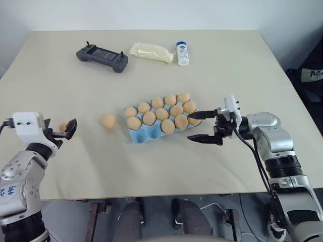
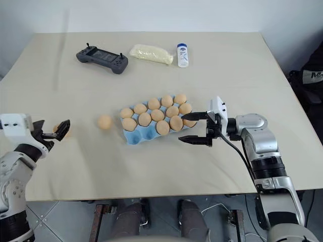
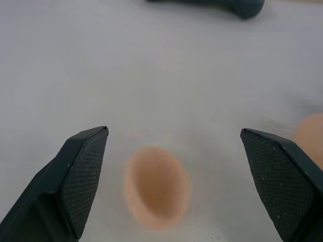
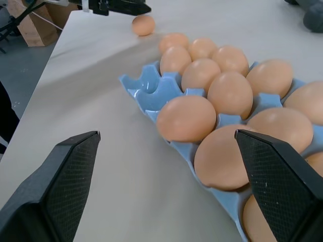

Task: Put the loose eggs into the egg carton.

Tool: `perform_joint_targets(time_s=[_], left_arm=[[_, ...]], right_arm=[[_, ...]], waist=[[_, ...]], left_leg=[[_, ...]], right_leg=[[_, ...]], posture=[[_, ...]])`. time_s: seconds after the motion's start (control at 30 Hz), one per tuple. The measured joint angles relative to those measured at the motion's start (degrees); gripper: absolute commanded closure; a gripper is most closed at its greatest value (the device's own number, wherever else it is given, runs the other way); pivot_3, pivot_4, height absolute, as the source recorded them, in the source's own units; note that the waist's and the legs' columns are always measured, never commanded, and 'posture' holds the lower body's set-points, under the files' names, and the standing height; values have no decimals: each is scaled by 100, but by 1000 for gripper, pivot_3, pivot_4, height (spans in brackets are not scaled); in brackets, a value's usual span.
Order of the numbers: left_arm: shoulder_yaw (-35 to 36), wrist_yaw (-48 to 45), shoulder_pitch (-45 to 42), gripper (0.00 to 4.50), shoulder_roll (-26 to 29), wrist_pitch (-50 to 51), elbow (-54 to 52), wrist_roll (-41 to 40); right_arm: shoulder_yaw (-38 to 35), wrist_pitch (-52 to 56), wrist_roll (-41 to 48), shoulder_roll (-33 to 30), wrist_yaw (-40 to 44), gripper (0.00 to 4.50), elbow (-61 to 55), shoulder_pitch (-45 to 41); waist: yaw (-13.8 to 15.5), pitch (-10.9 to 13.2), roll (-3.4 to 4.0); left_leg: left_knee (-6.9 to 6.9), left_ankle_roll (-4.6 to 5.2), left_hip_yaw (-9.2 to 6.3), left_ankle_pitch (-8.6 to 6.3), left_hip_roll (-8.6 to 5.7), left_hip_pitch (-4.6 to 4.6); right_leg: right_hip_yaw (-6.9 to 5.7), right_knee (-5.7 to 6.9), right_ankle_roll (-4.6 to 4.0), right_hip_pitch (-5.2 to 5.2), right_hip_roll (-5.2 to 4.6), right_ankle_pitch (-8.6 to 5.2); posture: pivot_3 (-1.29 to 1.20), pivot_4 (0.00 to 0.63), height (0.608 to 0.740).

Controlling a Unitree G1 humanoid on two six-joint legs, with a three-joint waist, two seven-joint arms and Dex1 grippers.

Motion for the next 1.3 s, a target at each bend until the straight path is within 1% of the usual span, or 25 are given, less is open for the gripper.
perform_joint_targets(time_s=[0.23,0.33,0.43,0.53,0.6,0.77,0.93,1.07,1.3], left_arm=[[-17,352,-179,25,-2,92,350,225],[-49,321,-151,653,2,197,356,228],[-206,270,-58,1663,12,296,345,252],[-207,247,-56,2589,13,306,344,257],[-204,214,-55,2900,13,305,344,259],[-195,-34,-57,3008,52,178,214,211],[-306,-519,-409,3008,130,221,-328,-255],[-652,-939,-841,3008,251,392,-673,-671],[-1621,-1666,-1422,3008,275,501,-520,-870]], right_arm=[[-32,11,5,-41,-90,0,-252,176],[-37,17,5,-47,-123,0,-279,217],[-43,17,5,-49,-132,0,-287,217],[-43,17,3,-49,-134,0,-283,215],[-43,15,0,-49,-134,0,-266,208],[-43,-1,-4,-49,-127,0,-189,180],[-42,-21,-9,-48,-120,0,-138,169],[-50,-110,-6,-48,-114,0,-98,162],[-164,-161,-4,-48,-94,0,-47,163]], waist=[[7,0,-1],[11,0,-1],[5,0,-1],[5,-1,-1],[6,-1,-1],[8,-1,-1],[21,-1,-1],[17,-1,-1],[15,-1,-1]], left_leg=[[4,-1,7,0,3,1],[4,-1,8,0,2,1],[4,-1,8,0,3,1],[4,-2,8,0,4,2],[4,-2,8,0,3,2],[4,-2,8,0,3,2],[7,-3,8,1,2,1],[9,-1,14,2,-2,2],[22,13,19,16,2,5]], right_leg=[[-5,2,1,-1,-2,1],[-5,3,1,0,-3,1],[-5,3,1,-1,-3,1],[-5,3,1,-1,-3,1],[-5,3,1,-1,-4,1],[-5,3,1,-1,-4,1],[-6,5,1,1,-4,1],[-2,5,5,3,-3,3],[1,17,6,2,9,3]], posture=[[0,150,740],[0,150,740],[0,150,740],[0,150,740],[0,150,740],[0,150,740],[0,150,740],[0,150,740],[0,150,740]])
